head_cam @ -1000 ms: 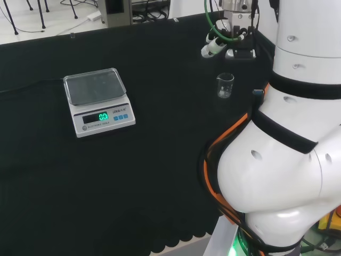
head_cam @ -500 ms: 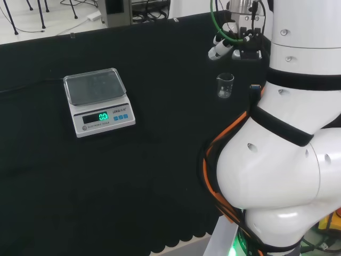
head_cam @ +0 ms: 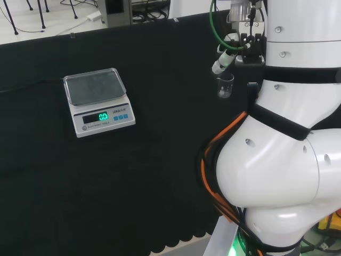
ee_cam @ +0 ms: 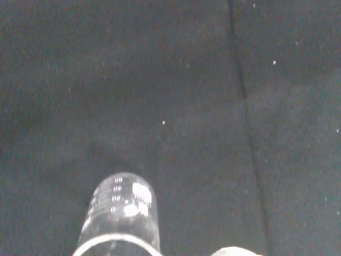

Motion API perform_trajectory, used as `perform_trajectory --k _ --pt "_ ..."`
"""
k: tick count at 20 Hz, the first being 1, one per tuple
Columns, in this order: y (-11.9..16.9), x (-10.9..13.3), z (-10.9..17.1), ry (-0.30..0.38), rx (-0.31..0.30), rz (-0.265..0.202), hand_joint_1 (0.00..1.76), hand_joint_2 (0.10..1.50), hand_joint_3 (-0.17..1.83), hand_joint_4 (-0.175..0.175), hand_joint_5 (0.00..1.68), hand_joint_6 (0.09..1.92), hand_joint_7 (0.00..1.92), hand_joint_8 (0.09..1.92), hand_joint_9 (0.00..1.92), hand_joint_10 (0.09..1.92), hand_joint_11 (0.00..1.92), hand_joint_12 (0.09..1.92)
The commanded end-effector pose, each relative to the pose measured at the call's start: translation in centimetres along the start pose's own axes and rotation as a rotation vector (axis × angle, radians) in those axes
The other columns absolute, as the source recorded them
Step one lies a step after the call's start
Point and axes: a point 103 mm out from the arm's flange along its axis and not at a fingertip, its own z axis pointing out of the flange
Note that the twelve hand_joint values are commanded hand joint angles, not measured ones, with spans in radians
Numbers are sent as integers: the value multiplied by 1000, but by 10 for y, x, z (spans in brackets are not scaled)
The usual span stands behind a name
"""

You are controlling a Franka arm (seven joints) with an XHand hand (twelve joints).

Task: Pick up the beaker.

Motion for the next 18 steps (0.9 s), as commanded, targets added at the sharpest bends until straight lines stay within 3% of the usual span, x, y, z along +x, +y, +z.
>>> perform_trajectory --k 1,3,5,8,12,18 --pt "6 -3 16 -13 122 19 719 887 -172 43 108 87 0 377 0 693 27 1510" --pt "9 -4 19 -30 122 24 710 859 -171 65 28 87 0 148 0 513 6 1514" --pt "9 -5 21 -26 115 20 720 849 -173 72 30 87 40 100 0 484 2 1527" --pt "10 -7 27 -32 121 21 741 849 -175 65 74 87 92 143 0 608 9 1543" --pt "22 -13 41 -29 139 34 763 853 -175 55 116 87 15 386 0 690 29 1538" --pt "37 -16 49 -25 126 32 820 867 -175 42 146 87 0 460 0 830 57 1528"
